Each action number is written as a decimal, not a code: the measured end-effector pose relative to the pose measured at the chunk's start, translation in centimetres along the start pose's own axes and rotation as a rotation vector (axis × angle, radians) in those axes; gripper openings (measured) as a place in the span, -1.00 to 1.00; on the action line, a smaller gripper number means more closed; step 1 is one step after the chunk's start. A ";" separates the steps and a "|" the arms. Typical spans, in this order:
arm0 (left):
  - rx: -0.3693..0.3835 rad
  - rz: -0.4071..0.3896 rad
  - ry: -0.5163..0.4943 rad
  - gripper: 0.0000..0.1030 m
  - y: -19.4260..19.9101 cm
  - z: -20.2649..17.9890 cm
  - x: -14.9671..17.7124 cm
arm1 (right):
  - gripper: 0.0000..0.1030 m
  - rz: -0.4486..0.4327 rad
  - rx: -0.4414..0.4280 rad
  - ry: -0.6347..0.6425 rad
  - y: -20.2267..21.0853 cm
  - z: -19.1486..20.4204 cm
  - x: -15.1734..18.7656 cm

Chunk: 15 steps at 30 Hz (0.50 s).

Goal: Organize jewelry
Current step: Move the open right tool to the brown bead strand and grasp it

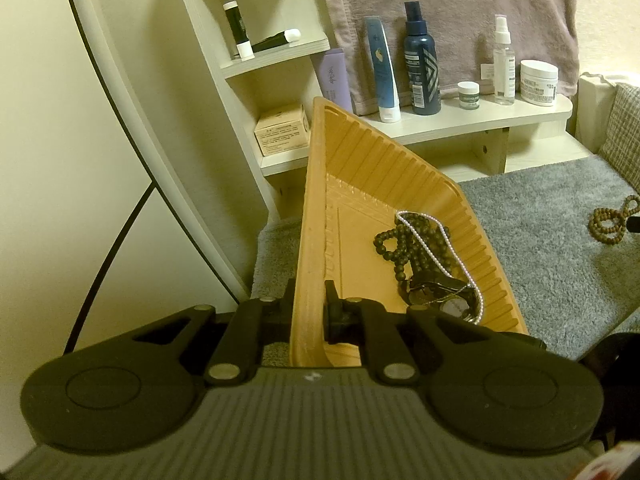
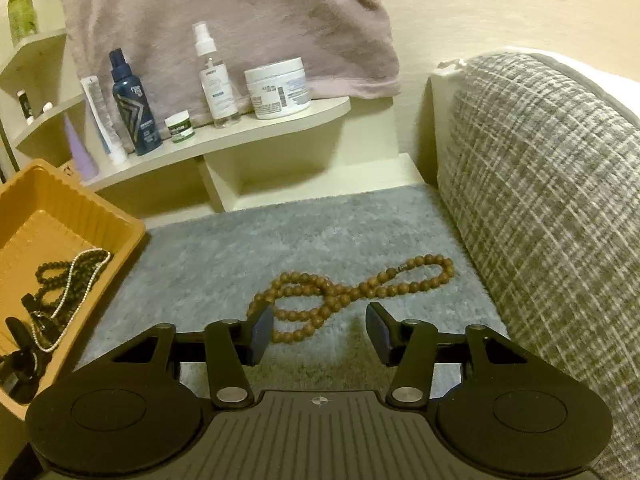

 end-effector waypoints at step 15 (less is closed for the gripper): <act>0.000 0.001 -0.002 -0.81 0.0 -0.1 0.0 | -0.87 0.060 0.041 0.016 -2.9 0.1 -0.2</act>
Point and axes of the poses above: each gripper's, at about its wrist camera, not at the fingertips, and y roughly against the way its jaws point, z to its left, x to its underside, the point moved 5 cm from there along -y, roughly the way its jaws point, and after that the axes turned 1 degree about -y, right-handed, at the moved point
